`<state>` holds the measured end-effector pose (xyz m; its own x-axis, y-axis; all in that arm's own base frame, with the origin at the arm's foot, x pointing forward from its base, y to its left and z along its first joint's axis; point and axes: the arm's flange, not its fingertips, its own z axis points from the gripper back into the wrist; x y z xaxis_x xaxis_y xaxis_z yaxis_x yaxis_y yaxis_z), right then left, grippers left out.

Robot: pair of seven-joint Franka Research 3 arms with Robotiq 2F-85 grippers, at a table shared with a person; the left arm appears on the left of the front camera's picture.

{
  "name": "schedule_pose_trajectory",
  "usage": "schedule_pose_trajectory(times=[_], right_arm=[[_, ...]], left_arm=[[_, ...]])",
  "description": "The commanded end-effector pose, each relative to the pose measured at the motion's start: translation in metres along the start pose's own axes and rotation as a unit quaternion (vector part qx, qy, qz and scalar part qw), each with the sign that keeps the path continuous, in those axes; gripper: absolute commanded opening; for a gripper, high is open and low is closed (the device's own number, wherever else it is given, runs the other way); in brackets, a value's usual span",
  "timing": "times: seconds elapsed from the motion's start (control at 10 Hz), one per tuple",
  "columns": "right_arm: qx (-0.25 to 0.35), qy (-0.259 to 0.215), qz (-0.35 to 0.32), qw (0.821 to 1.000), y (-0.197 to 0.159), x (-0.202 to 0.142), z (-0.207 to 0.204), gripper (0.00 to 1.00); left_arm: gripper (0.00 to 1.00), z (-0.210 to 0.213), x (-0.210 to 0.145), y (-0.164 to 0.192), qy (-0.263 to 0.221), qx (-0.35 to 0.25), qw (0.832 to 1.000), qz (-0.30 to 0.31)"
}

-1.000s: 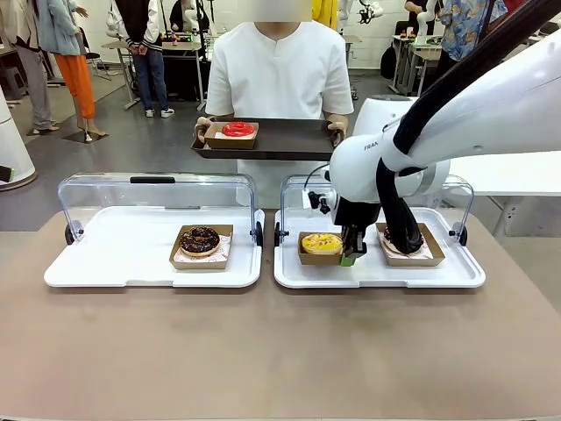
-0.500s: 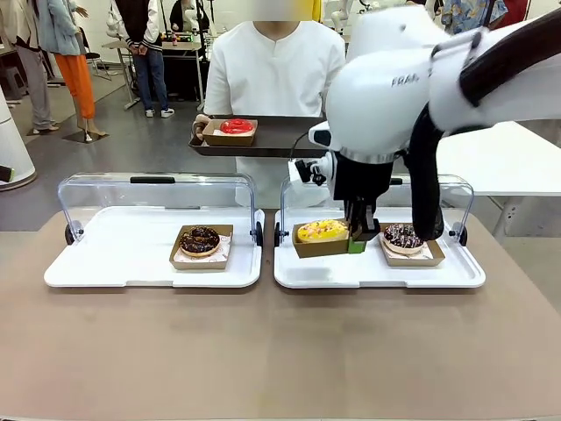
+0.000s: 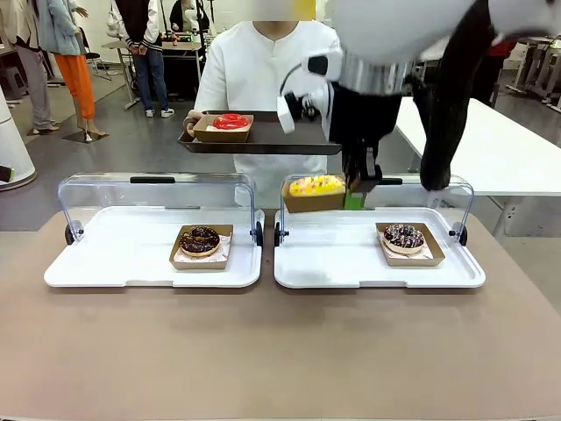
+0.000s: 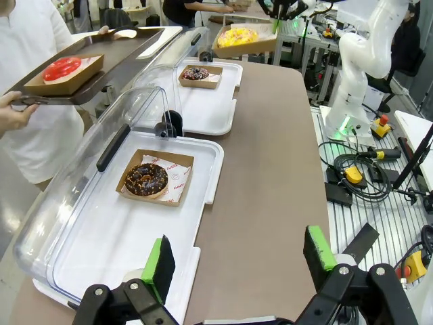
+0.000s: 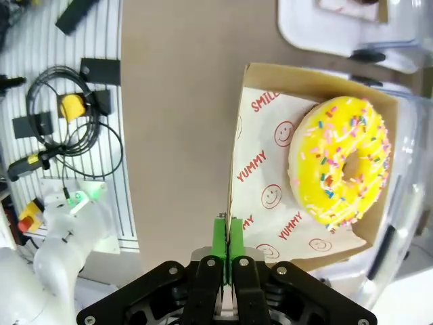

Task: Provide the desired donut to the person.
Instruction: Pick up and lift the Paper togo box containing the Donut pointed at by the person, then place the picked Paper togo box onto the Handle tray extended by the person.

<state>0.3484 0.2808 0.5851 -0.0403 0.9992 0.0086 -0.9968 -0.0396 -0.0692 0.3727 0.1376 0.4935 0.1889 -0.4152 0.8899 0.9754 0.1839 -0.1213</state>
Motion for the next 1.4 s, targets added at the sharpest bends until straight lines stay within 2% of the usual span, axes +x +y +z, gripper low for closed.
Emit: schedule_pose_trajectory(times=[0.0,0.2,0.3,1.3], right_arm=[[-0.003,0.013,-0.013,1.000,-0.018,0.011,0.016,0.00],[-0.001,0.007,0.002,1.000,-0.025,0.012,0.019,0.00],[-0.003,-0.005,-0.005,1.000,-0.013,0.007,0.019,0.00],[-0.003,-0.005,-0.005,1.000,-0.013,0.007,0.019,0.00]], left_arm=[[1.00,0.000,0.001,-0.002,-0.008,0.003,1.000,-0.004],[1.00,0.000,0.001,-0.002,-0.008,0.003,1.000,-0.004],[1.00,0.000,0.001,-0.002,-0.008,0.003,1.000,-0.004],[1.00,0.000,0.001,-0.002,-0.008,0.003,1.000,-0.004]])
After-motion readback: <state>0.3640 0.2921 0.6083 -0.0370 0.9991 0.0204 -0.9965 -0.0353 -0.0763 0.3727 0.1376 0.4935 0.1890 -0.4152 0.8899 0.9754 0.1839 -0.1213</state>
